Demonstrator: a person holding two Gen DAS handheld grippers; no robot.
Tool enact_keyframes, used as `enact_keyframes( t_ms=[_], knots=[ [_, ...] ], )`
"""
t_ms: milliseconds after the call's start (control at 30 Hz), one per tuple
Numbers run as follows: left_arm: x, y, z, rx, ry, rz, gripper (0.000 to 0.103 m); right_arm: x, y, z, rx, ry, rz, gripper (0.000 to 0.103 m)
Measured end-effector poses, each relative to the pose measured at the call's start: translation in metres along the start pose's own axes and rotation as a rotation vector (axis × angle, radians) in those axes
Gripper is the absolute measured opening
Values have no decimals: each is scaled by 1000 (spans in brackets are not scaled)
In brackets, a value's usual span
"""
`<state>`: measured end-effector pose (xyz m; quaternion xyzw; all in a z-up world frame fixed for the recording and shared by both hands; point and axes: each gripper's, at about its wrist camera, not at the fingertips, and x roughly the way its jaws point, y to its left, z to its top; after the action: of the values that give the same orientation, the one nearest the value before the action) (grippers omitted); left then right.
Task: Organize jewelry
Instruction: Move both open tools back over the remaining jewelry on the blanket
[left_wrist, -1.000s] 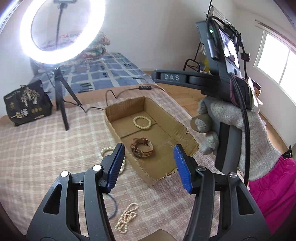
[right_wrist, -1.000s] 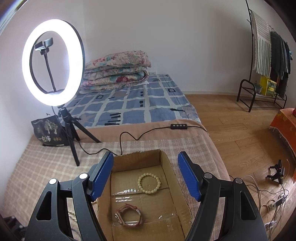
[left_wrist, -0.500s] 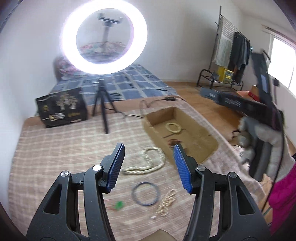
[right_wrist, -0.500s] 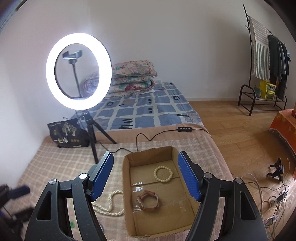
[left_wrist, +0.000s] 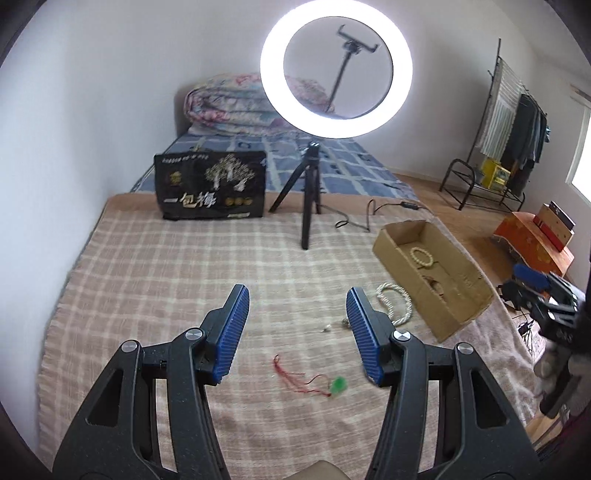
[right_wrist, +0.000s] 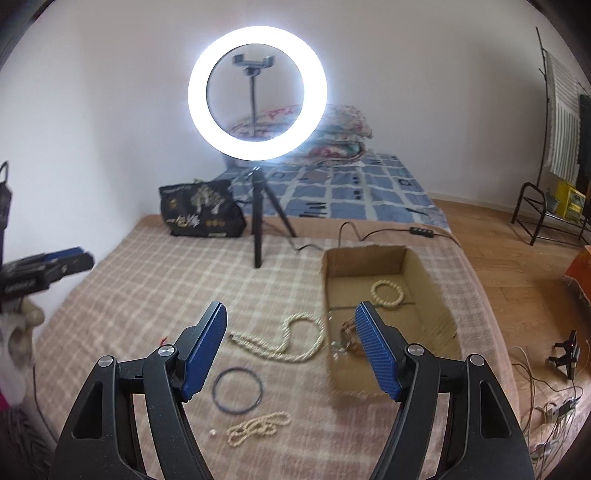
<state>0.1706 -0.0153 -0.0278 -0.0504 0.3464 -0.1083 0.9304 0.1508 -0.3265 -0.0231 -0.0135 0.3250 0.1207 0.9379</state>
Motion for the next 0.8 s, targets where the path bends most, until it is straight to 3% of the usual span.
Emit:
enact_keyframes(
  t_ms=[333,600,800],
  knots=[
    [21,30,-31,-42,88,6,56,16,18,-45,-28,87,14,72],
    [35,27,-51,-36,147,-18,56,46,18,-69,-28,221,36,72],
    [50,14,-68,-14,197,-39,56,69,19,-71,-5,260,66,72]
  ],
)
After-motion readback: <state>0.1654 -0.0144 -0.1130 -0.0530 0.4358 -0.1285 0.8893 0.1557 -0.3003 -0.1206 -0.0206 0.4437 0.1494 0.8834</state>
